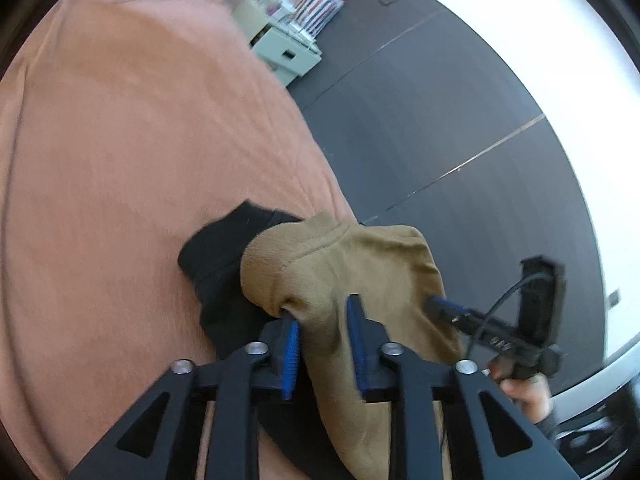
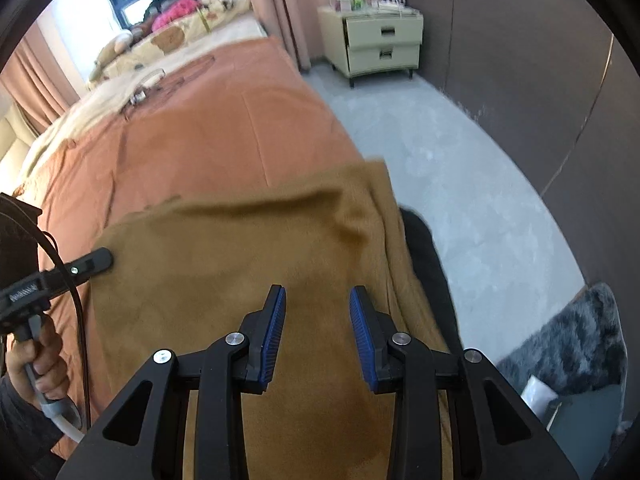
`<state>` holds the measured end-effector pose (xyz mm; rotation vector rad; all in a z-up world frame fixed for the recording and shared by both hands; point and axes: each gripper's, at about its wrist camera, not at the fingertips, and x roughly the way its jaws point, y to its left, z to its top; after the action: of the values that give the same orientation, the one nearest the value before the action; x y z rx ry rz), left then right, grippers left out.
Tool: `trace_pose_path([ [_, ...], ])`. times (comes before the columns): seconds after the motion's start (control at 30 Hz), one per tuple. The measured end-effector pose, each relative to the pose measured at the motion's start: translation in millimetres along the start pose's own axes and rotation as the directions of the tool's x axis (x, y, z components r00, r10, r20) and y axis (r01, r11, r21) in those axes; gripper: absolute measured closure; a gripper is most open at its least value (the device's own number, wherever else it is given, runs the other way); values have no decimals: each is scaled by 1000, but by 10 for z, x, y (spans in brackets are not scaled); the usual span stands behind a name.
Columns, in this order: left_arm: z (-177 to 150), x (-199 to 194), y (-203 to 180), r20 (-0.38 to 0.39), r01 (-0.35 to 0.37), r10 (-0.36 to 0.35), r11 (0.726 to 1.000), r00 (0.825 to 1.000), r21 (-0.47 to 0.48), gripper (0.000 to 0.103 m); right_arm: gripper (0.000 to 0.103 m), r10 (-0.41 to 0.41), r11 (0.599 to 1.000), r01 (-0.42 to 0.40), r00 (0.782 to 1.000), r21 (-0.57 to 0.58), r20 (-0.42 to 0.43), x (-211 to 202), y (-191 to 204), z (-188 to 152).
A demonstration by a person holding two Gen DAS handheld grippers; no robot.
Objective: Fold small clothes
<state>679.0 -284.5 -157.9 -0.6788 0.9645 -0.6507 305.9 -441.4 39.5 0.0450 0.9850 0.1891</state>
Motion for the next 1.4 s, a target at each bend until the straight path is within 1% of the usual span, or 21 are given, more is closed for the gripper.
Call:
trace_pose_path([
  [0.03, 3, 0, 20, -3, 23, -23, 1000, 1000, -13, 66, 72, 3, 1000, -3, 1000, 3, -9, 13, -45, -11],
  [0.1, 13, 6, 47, -9, 82, -83, 995, 997, -53, 43, 72, 3, 1000, -3, 1000, 7, -11, -10, -110, 24],
  [0.17, 28, 39, 57, -19, 120, -123, 989, 992, -89, 33, 72, 4, 1000, -4, 1000, 10, -6, -36, -180, 24],
  [0.27, 75, 87, 39, -26, 85, -88, 993, 996, -87, 33, 72, -3, 1000, 3, 1000, 14, -2, -75, -271, 16],
  [0.37, 135, 134, 86, -12, 97, -99, 987, 995, -130, 34, 72, -18, 1000, 18, 1000, 12, -5, -50, -126, 0],
  [0.43, 167, 177, 124, -3, 103, -104, 983, 995, -155, 39, 72, -40, 999, 40, 999, 10, -3, -74, 25, -60],
  [0.57, 215, 181, 237, 6, 90, -91, 972, 996, -219, 73, 72, -65, 998, 64, 998, 27, 9, 44, 172, 43],
  [0.63, 224, 126, 250, 24, 86, -83, 974, 996, -211, 88, 72, -71, 997, 70, 997, 34, 23, 75, 239, 93],
  [0.73, 189, -63, 81, 99, 14, -8, 998, 995, -67, 93, 72, -75, 996, 73, 996, 44, 39, 97, 272, 126],
  [0.77, 148, -145, -60, 139, -27, 23, 999, 990, 26, 93, 72, -77, 996, 75, 996, 45, 43, 97, 283, 128],
  [0.8, 111, -174, -159, 161, -61, 46, 994, 986, 90, 93, 72, -78, 996, 75, 996, 45, 47, 99, 283, 111],
  [0.87, 12, -212, -355, 203, -139, 93, 964, 975, 225, 93, 72, -79, 996, 77, 996, 42, 47, 122, 300, 78],
  [0.9, -13, -194, -377, 194, -154, 107, 957, 975, 245, 92, 72, -80, 996, 78, 996, 40, 43, 130, 296, 57],
  [0.93, -8, -159, -347, 168, -146, 108, 962, 980, 231, 92, 72, -82, 996, 81, 996, 37, 36, 142, 278, 41],
  [1.0, 43, -97, -171, 94, -113, 100, 983, 990, 142, 87, 72, -86, 996, 86, 996, 38, 13, 175, 254, 4],
  [1.07, 94, -87, -2, 58, -81, 77, 994, 995, 68, 82, 72, -81, 996, 81, 997, 43, 4, 190, 234, -33],
  [1.13, 115, -88, 106, 32, -50, 50, 998, 998, 27, 79, 72, -82, 996, 82, 997, 41, 4, 173, 227, -51],
  [1.17, 120, -102, 127, 30, -47, 46, 999, 998, 21, 73, 74, -88, 995, 88, 996, 40, 8, 162, 222, -61],
  [1.27, 211, -116, 190, 55, -59, 59, 998, 997, -7, 39, 75, -101, 994, 99, 994, 55, 29, 101, 167, -3],
  [1.33, 216, -138, 217, 75, -51, 53, 998, 996, -25, 37, 77, -111, 992, 109, 993, 64, 27, 84, 180, -6],
  [1.4, 264, -129, 245, 73, -66, 69, 997, 995, -33, 37, 85, -157, 986, 156, 987, 52, 17, 115, 239, -21],
])
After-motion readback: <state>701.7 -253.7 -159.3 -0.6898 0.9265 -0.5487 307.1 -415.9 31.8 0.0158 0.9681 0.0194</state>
